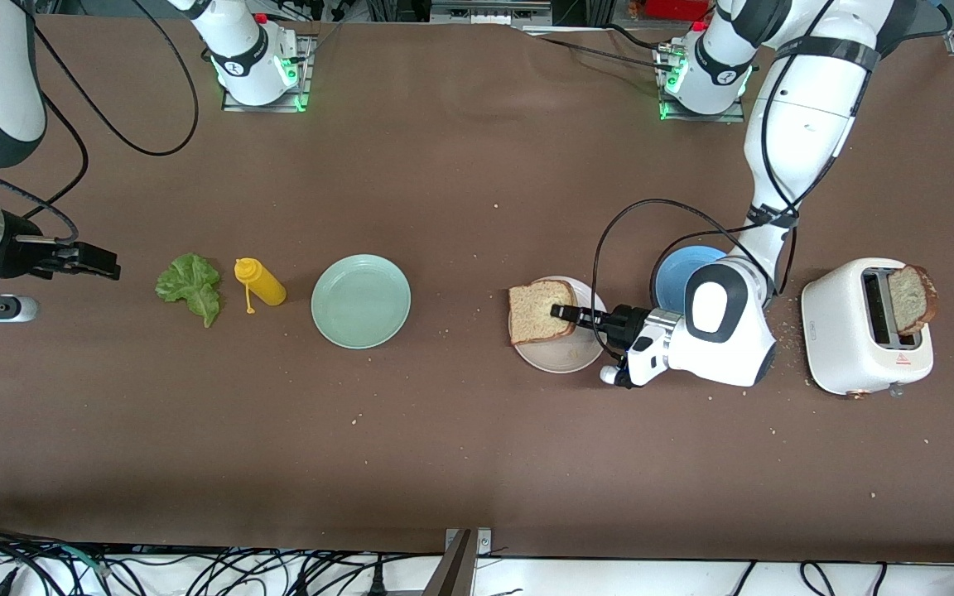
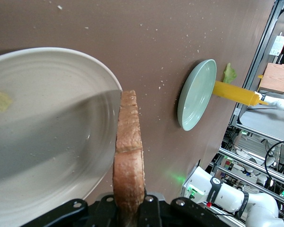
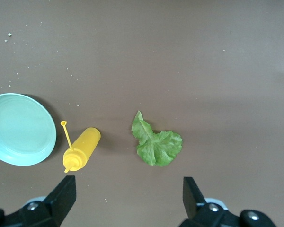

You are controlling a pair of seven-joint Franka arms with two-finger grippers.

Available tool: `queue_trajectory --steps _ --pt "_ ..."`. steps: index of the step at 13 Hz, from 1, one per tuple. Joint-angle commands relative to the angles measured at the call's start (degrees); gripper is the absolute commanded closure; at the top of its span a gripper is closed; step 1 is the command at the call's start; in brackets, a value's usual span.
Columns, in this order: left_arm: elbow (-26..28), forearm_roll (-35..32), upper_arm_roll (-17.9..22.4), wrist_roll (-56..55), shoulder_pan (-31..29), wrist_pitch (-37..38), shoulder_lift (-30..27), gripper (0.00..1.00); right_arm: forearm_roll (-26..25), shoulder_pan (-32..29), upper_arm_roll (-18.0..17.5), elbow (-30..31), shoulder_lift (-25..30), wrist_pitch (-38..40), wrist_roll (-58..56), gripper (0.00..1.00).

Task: Make sandwich in beige plate with both arms
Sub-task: 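Carry the toast with the left gripper and lower it onto the beige plate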

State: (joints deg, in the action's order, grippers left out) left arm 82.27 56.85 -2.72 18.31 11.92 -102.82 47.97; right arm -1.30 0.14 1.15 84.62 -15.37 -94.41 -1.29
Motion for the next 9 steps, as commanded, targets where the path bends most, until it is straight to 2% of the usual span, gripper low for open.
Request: queue_trajectory --steps 1,2,3,4,5,9 --pt "-0.7 1.1 0.8 0.8 0.5 0.0 1.1 0.71 -0.9 -0.2 -0.2 0.5 0.7 0.1 -0.2 0.0" --pt "-0.6 1.1 0.8 0.8 0.4 0.0 1.2 0.62 -0.9 -0.2 -0.2 0.5 0.7 0.1 -0.2 0.0" --pt "-0.6 1.0 0.9 0.8 0.5 0.0 1.2 0.37 -0.9 -0.2 -0.2 0.5 0.7 0.1 -0.2 0.0" --pt "-0.6 0.6 1.0 0.7 0.5 0.1 1.2 0.04 -0.9 -0.2 -0.2 0.5 0.7 0.1 -0.2 0.0" --pt "-0.7 -1.0 1.0 0.3 0.6 0.0 1.1 0.0 -0.9 -0.2 -0.2 0.5 0.7 0.1 -0.2 0.0" --pt "-1.1 -8.2 1.5 -4.8 0.0 0.0 0.0 0.0 -0.8 -0.2 -0.2 0.5 0.7 0.1 0.0 0.0"
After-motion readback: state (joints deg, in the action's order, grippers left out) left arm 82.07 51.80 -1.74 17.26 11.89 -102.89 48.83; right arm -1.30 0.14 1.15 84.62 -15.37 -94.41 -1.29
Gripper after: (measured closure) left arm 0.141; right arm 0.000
